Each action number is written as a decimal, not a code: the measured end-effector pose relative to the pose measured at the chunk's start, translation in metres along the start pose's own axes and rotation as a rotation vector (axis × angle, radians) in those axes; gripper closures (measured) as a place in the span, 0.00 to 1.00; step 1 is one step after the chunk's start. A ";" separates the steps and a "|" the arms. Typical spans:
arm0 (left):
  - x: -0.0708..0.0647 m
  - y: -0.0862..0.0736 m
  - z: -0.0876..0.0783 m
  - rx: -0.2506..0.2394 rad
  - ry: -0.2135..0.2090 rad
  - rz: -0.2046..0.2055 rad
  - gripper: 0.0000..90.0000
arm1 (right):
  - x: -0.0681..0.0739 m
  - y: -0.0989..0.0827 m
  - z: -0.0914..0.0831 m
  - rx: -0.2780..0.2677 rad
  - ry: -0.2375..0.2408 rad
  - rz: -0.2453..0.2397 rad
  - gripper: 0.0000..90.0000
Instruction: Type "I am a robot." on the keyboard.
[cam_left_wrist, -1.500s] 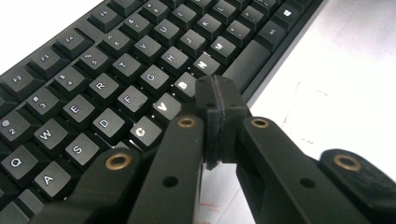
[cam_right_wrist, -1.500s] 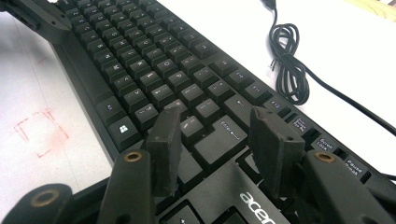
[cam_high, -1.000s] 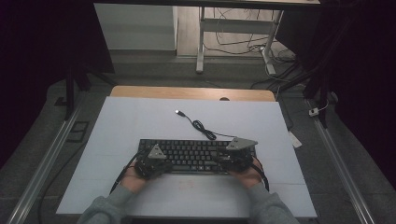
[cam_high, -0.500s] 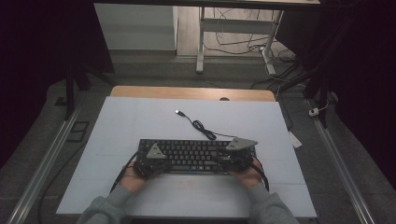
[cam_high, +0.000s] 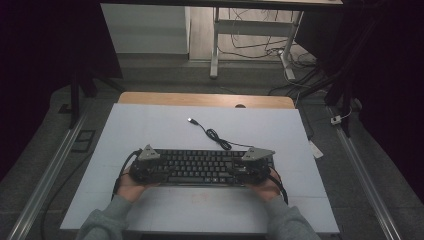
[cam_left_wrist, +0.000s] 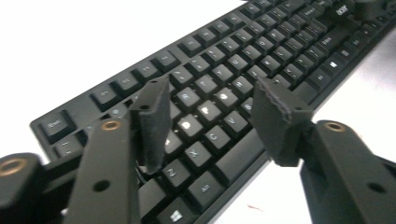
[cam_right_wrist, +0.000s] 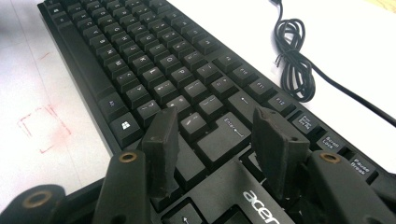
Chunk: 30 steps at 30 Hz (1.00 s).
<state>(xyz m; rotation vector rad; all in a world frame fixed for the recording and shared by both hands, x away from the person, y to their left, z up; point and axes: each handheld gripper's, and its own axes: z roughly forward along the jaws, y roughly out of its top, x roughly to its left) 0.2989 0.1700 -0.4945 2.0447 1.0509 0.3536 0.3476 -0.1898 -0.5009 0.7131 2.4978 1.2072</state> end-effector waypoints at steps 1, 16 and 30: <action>0.001 0.000 -0.001 -0.001 0.003 -0.003 0.48 | 0.000 0.000 0.000 0.000 0.000 0.000 0.57; 0.015 -0.001 -0.011 -0.008 0.034 -0.025 0.40 | 0.000 0.001 -0.001 -0.005 0.000 0.000 0.56; 0.024 -0.003 -0.013 -0.015 0.049 -0.059 0.39 | 0.000 0.000 0.000 -0.001 0.002 -0.003 0.56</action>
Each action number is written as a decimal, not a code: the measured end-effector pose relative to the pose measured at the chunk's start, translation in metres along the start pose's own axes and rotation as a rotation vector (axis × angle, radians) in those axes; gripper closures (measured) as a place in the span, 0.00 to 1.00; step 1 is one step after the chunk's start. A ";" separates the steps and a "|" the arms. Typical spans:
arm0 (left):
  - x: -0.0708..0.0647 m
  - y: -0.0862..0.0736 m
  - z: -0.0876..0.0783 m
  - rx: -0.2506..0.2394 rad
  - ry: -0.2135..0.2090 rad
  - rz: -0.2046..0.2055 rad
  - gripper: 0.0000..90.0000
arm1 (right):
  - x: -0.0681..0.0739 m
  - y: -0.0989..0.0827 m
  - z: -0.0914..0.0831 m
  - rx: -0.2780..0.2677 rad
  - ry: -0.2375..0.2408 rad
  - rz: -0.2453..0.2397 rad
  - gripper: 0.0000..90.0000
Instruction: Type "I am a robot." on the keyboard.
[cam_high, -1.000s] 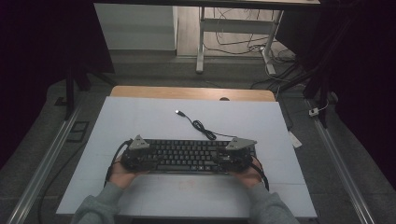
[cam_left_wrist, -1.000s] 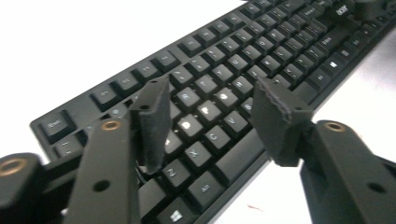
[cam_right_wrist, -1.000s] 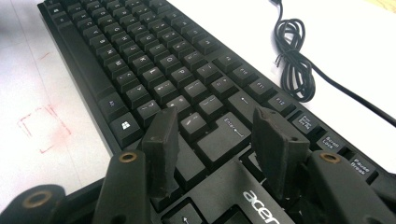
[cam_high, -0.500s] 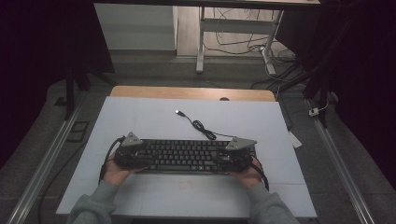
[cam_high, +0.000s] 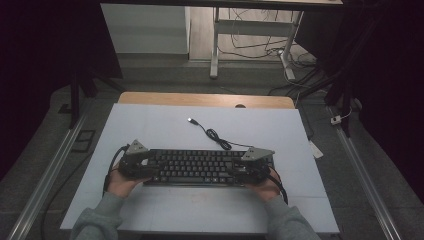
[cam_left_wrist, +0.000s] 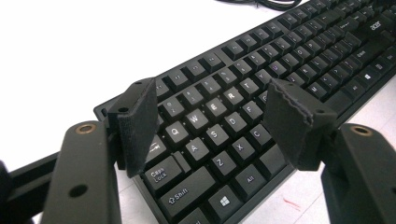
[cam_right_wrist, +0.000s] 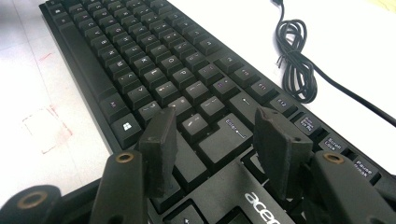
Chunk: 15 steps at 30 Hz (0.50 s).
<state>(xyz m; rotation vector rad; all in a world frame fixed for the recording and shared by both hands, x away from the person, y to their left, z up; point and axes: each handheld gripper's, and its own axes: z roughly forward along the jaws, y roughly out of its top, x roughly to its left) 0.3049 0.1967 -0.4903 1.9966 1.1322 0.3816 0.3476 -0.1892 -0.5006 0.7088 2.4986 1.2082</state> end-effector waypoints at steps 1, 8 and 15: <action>0.001 0.000 0.000 0.000 0.001 0.000 0.40 | 0.000 0.000 0.000 0.001 0.000 0.000 0.56; 0.006 -0.001 0.000 0.002 0.003 -0.008 0.45 | 0.000 0.000 0.000 0.008 -0.004 -0.004 0.56; 0.008 -0.003 0.001 0.013 -0.005 0.010 0.68 | 0.001 0.000 0.001 0.010 -0.004 -0.004 0.56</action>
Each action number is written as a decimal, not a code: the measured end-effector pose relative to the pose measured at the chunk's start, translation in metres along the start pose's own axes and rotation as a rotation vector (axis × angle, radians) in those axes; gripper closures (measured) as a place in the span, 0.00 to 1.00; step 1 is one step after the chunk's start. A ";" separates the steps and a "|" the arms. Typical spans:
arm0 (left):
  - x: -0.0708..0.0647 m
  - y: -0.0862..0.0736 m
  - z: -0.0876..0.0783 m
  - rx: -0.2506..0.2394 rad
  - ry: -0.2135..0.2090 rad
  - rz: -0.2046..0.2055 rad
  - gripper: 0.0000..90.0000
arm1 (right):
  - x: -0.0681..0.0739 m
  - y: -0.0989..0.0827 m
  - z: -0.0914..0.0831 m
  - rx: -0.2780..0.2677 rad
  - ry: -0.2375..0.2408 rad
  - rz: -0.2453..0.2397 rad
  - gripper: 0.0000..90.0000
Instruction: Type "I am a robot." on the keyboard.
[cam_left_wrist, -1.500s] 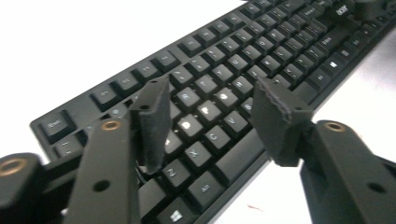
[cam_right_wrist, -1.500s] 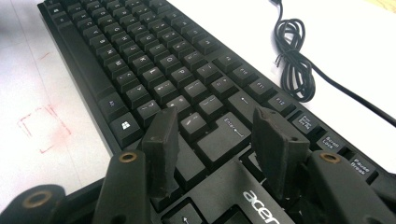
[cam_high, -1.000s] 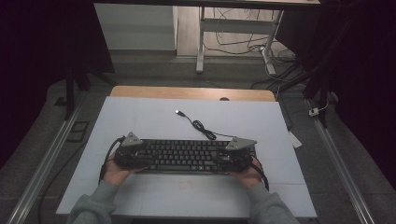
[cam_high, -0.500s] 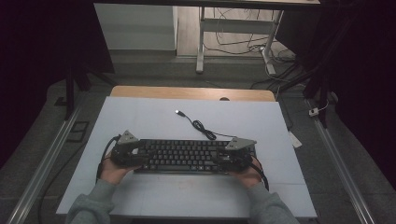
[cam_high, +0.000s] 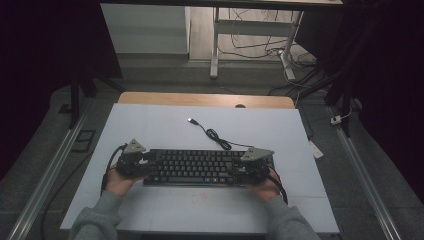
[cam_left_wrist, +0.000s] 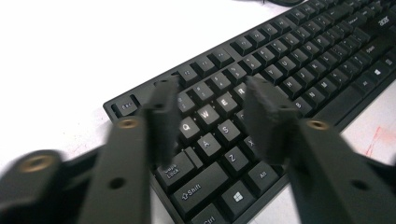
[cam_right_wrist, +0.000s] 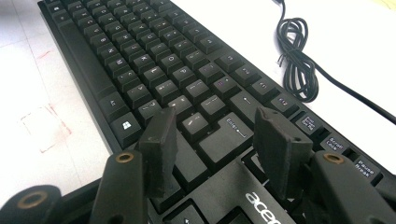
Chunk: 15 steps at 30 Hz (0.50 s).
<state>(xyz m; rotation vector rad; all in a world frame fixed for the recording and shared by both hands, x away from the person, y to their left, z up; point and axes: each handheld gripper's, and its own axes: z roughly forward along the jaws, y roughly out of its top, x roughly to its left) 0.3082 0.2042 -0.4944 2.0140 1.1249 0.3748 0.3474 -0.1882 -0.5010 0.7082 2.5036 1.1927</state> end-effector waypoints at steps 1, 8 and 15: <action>0.000 0.000 0.000 0.005 -0.001 0.002 0.72 | 0.000 0.000 0.000 0.001 0.000 -0.002 0.56; -0.001 -0.003 0.009 0.060 -0.022 0.026 0.99 | 0.000 0.000 0.000 0.003 -0.001 0.001 0.56; -0.004 -0.004 0.015 0.094 -0.024 0.054 0.99 | 0.000 0.000 0.000 0.004 -0.002 0.000 0.56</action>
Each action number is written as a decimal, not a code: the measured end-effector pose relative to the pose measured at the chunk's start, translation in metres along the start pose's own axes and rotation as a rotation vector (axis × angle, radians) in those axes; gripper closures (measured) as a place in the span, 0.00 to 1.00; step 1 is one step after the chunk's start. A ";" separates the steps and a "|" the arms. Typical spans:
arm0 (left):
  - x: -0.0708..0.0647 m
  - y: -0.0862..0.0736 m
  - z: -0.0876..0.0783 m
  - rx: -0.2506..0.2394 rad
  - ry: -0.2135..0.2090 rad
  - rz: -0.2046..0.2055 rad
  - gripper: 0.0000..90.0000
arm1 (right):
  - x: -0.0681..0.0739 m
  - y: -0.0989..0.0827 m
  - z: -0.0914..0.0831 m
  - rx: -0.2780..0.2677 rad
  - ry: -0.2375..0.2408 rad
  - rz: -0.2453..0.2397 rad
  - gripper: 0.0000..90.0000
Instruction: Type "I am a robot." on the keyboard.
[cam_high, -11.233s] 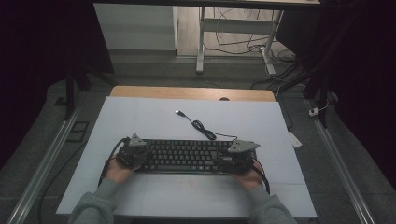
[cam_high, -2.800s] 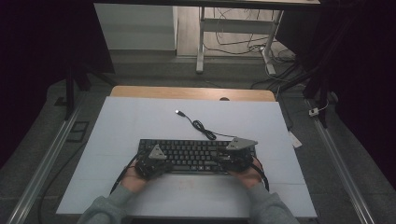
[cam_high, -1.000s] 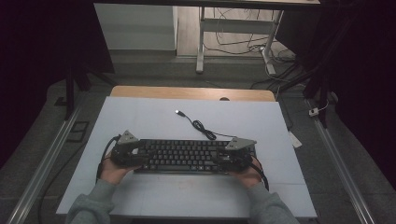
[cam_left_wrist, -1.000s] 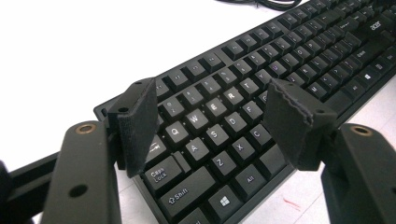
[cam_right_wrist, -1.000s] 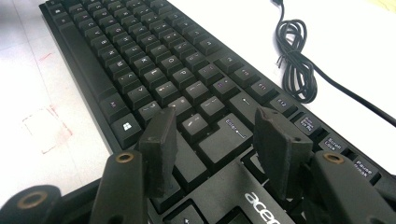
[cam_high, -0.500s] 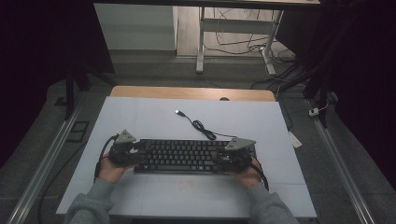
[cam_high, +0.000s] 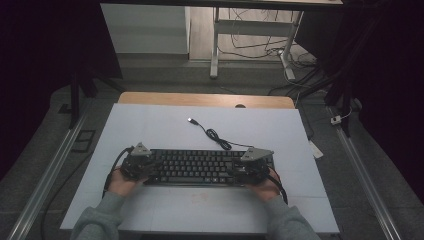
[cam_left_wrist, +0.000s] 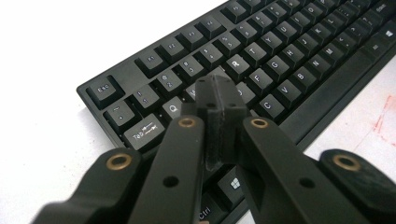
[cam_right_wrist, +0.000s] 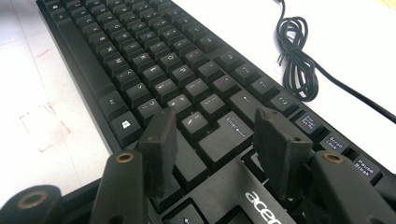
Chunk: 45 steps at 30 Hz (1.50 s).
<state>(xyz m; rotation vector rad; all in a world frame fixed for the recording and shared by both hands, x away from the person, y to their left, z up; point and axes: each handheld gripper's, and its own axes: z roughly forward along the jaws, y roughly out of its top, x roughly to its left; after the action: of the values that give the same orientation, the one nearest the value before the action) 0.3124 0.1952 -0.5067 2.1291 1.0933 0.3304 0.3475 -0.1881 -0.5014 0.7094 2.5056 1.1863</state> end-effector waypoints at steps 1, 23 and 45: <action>0.000 0.000 0.001 0.004 0.002 -0.002 0.99 | 0.000 0.000 0.000 0.000 0.000 0.000 0.56; 0.000 -0.003 0.012 0.049 0.022 0.001 0.99 | 0.000 0.000 0.000 0.000 -0.002 -0.001 0.56; 0.000 0.000 -0.001 -0.045 0.030 -0.021 0.99 | -0.001 0.000 -0.001 -0.005 -0.006 -0.003 0.56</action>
<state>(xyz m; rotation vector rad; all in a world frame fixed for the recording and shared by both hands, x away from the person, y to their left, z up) 0.3115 0.1959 -0.5059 2.0781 1.1142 0.3754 0.3476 -0.1888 -0.5007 0.7063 2.4970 1.1868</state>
